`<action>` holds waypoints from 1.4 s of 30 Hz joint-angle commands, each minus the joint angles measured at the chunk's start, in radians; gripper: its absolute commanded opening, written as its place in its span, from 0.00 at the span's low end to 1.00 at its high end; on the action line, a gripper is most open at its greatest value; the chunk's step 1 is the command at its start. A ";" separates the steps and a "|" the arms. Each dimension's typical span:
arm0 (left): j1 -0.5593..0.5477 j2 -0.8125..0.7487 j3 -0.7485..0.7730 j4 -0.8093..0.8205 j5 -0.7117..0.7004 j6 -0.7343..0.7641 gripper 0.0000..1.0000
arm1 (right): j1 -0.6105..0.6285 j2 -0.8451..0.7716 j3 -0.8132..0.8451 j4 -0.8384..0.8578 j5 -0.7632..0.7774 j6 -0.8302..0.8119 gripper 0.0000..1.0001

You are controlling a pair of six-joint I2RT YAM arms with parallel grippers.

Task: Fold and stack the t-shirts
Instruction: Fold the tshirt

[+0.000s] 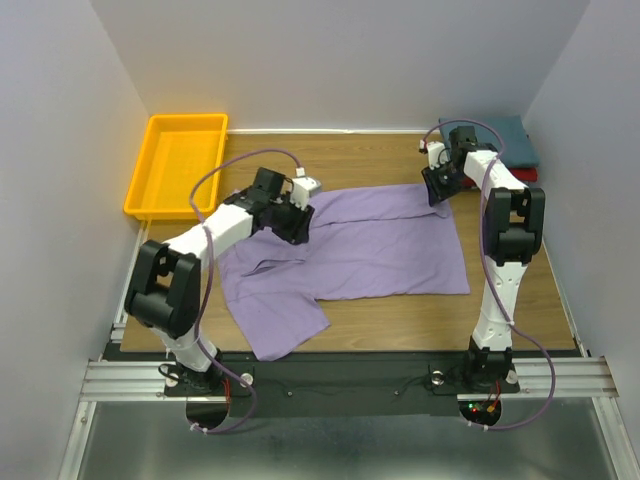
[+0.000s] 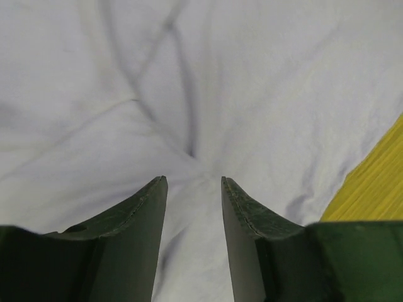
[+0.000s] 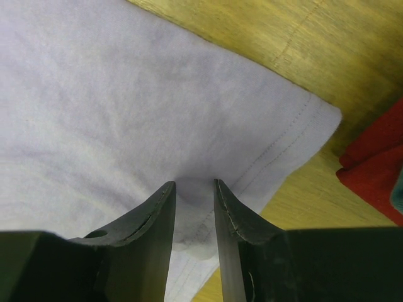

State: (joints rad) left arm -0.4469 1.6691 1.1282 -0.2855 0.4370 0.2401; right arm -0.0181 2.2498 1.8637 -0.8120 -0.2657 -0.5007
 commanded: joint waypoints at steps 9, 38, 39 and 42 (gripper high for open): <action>0.258 0.116 0.160 0.075 -0.101 -0.077 0.35 | 0.049 0.010 0.092 -0.023 -0.075 0.070 0.36; 0.375 0.592 0.706 -0.084 -0.233 -0.033 0.16 | 0.055 0.315 0.393 -0.012 0.260 0.139 0.31; 0.375 0.589 0.714 -0.086 -0.218 -0.028 0.19 | 0.055 0.312 0.397 -0.010 0.260 0.140 0.32; 0.375 0.558 0.748 -0.106 -0.120 0.010 0.36 | 0.056 0.236 0.364 -0.013 0.197 0.136 0.42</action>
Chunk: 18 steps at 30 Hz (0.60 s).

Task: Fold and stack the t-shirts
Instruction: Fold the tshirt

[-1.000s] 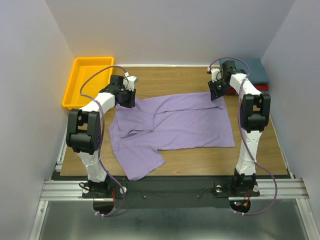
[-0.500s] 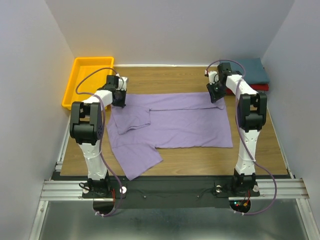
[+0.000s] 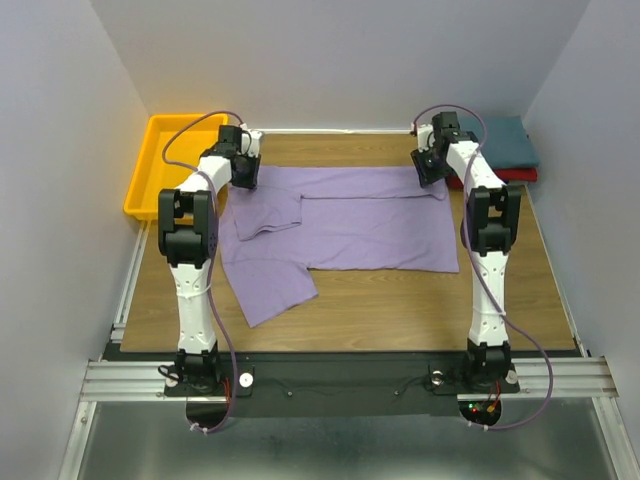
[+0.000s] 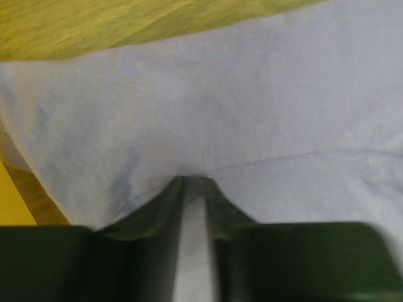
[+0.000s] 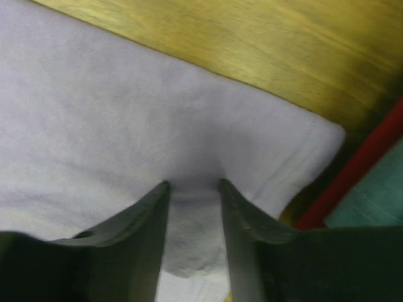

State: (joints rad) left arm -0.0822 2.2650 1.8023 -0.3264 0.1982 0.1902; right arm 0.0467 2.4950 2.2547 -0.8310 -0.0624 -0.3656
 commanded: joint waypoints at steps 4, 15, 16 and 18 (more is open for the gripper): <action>0.009 -0.186 0.063 -0.089 0.231 0.106 0.51 | -0.002 -0.204 -0.182 0.007 -0.115 -0.038 0.62; 0.022 -0.698 -0.404 -0.149 0.366 0.366 0.67 | 0.010 -0.709 -0.710 -0.042 -0.218 -0.260 0.76; 0.027 -0.769 -0.488 -0.164 0.372 0.392 0.66 | 0.009 -0.731 -0.792 -0.045 -0.214 -0.297 0.74; 0.035 -0.835 -0.569 -0.184 0.374 0.491 0.61 | 0.010 -0.798 -0.860 -0.051 -0.191 -0.328 0.63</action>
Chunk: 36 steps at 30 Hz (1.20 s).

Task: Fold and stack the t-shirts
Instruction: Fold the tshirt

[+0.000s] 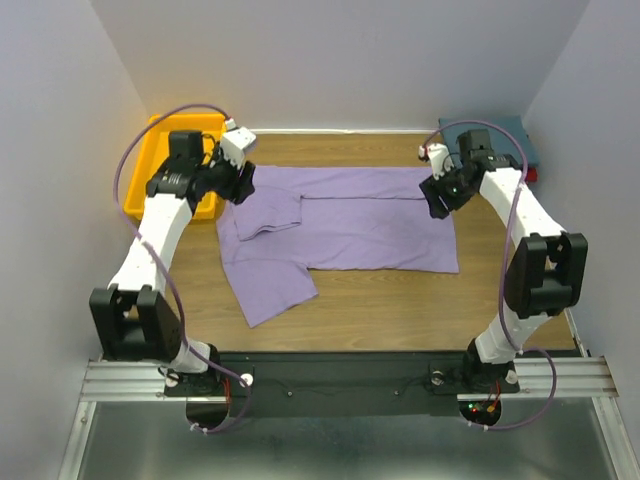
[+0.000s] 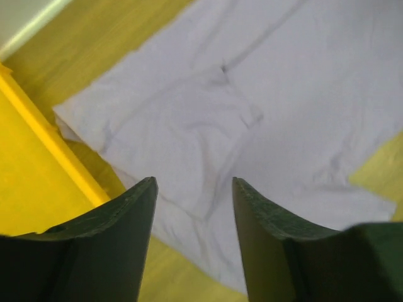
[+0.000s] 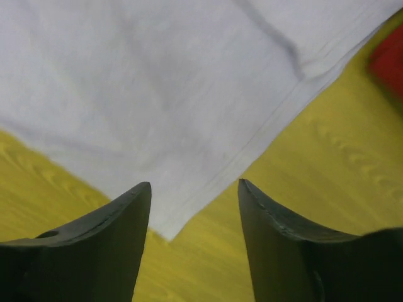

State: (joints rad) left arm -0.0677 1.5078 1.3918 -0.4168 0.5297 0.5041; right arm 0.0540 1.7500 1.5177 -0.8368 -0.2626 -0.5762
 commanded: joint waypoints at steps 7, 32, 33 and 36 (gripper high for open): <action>0.028 -0.254 -0.405 -0.180 -0.039 0.353 0.52 | 0.004 -0.178 -0.361 -0.025 0.060 -0.208 0.50; 0.029 -0.252 -0.614 -0.119 -0.138 0.431 0.54 | 0.006 -0.205 -0.700 0.255 0.207 -0.286 0.20; 0.031 -0.247 -0.623 -0.119 -0.148 0.445 0.52 | 0.004 -0.208 -0.700 0.257 0.210 -0.286 0.17; 0.029 -0.233 -0.657 -0.071 -0.175 0.470 0.52 | 0.004 -0.207 -0.696 0.257 0.221 -0.286 0.06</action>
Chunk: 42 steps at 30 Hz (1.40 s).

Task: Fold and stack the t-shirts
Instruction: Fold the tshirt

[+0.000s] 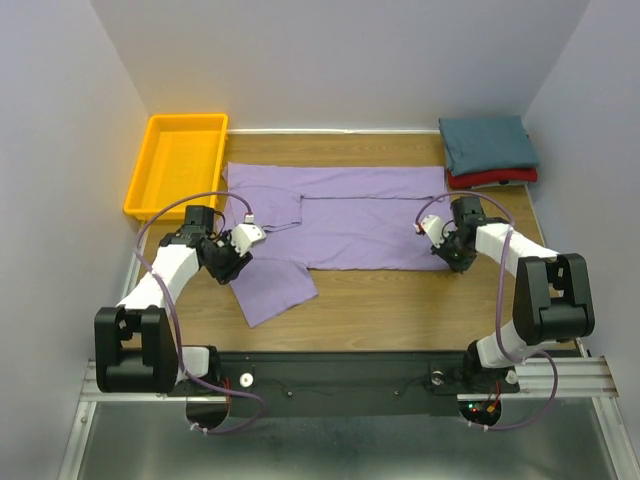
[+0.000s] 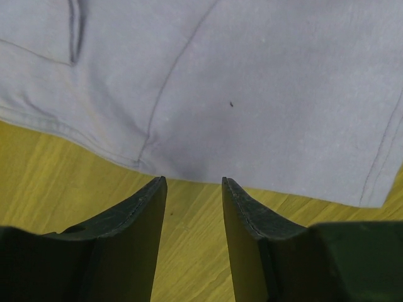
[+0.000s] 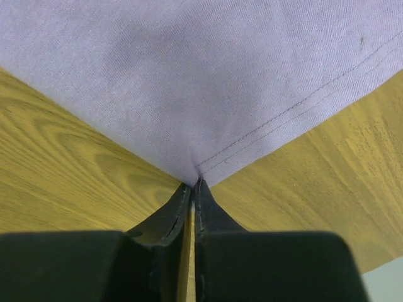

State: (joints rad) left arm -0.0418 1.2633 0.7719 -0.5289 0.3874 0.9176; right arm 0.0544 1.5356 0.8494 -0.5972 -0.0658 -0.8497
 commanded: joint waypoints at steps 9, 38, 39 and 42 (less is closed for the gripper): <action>-0.007 0.110 -0.052 0.096 -0.025 0.132 0.56 | 0.004 0.026 -0.012 0.016 0.041 -0.005 0.01; -0.024 -0.208 0.010 -0.372 0.010 0.268 0.00 | -0.004 -0.279 -0.020 -0.227 0.060 -0.101 0.01; -0.024 -0.200 0.016 -0.370 0.011 0.265 0.00 | -0.007 -0.269 -0.004 -0.231 0.057 -0.104 0.01; -0.023 -0.160 0.050 -0.361 0.033 0.247 0.00 | -0.018 -0.207 0.056 -0.237 0.040 -0.107 0.01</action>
State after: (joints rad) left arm -0.0658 1.0737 0.7582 -0.8368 0.3855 1.1702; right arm 0.0528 1.2827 0.8185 -0.8059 -0.0254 -0.9142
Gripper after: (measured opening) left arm 0.018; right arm 0.022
